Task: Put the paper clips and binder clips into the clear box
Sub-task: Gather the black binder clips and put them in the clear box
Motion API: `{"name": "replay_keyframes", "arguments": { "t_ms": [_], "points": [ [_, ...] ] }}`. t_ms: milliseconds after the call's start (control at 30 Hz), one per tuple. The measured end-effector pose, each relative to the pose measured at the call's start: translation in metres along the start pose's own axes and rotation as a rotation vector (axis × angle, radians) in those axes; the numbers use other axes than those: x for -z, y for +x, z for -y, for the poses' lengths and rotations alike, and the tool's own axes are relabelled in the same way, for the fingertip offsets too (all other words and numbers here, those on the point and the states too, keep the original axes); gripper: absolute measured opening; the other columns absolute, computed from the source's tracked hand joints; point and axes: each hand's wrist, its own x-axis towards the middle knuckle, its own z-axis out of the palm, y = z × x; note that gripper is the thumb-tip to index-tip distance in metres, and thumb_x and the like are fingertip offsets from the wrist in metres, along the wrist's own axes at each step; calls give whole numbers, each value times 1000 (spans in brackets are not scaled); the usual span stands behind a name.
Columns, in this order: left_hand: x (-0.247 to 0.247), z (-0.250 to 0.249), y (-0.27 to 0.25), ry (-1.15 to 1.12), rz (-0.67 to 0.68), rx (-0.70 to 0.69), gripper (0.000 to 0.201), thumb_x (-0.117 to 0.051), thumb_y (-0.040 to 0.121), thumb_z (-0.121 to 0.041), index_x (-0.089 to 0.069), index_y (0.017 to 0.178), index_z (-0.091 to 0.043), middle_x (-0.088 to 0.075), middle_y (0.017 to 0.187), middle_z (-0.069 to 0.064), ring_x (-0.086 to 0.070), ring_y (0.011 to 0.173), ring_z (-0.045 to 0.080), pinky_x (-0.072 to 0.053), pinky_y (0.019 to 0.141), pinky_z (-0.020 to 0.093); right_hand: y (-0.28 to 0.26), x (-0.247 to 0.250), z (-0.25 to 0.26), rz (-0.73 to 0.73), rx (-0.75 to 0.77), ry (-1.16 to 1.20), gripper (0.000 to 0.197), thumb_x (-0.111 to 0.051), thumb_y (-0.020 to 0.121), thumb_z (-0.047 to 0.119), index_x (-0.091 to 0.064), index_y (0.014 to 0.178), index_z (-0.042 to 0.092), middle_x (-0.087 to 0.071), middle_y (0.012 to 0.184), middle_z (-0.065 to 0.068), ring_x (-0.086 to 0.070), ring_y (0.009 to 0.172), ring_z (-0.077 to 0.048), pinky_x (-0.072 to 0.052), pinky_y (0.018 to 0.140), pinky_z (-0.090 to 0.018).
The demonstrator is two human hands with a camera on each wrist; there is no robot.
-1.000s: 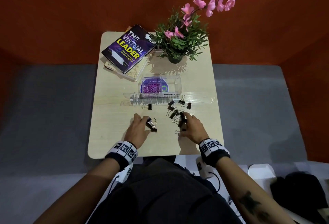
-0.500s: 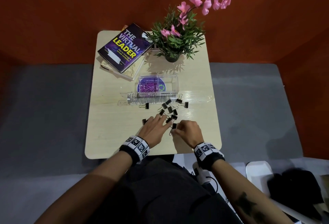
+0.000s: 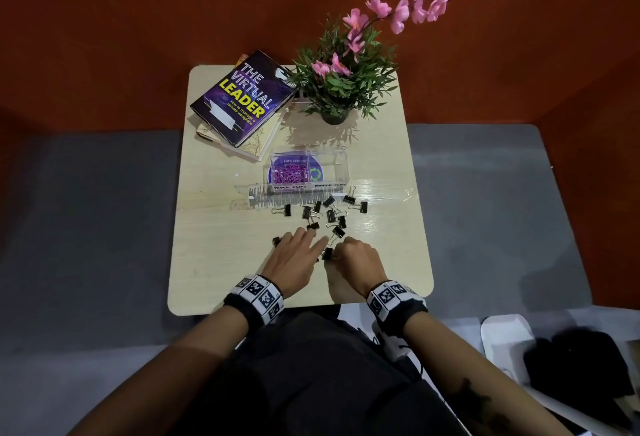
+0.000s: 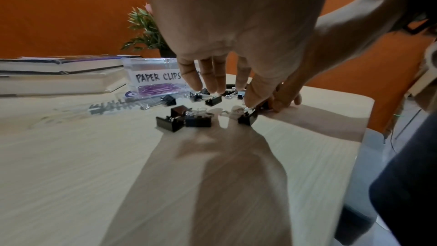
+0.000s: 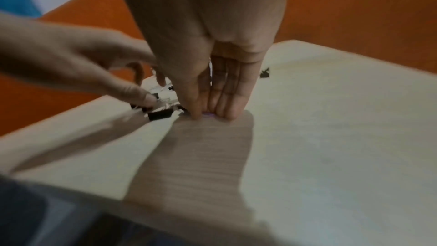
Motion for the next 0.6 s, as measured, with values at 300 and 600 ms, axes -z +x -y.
{"name": "replay_keyframes", "arguments": {
  "t_ms": [300, 600],
  "points": [
    [2, 23, -27, -62, -53, 148, 38, -68, 71, -5, -60, 108, -13, -58, 101, 6, -54, 87, 27, -47, 67, 37, 19, 57, 0, -186, -37, 132, 7, -66, 79, 19, -67, 74, 14, -68, 76, -5, -61, 66, -26, -43, 54, -29],
    [-19, 44, -79, -211, -141, 287, 23, -75, 71, -6, -63, 89, -14, -59, 82, 3, -56, 73, 23, -47, 56, 34, 124, 102, 67, -269, 54, 281, 4, -73, 82, 15, -74, 79, 13, -73, 72, -5, -66, 65, -20, -59, 66, -36]
  ]
}}
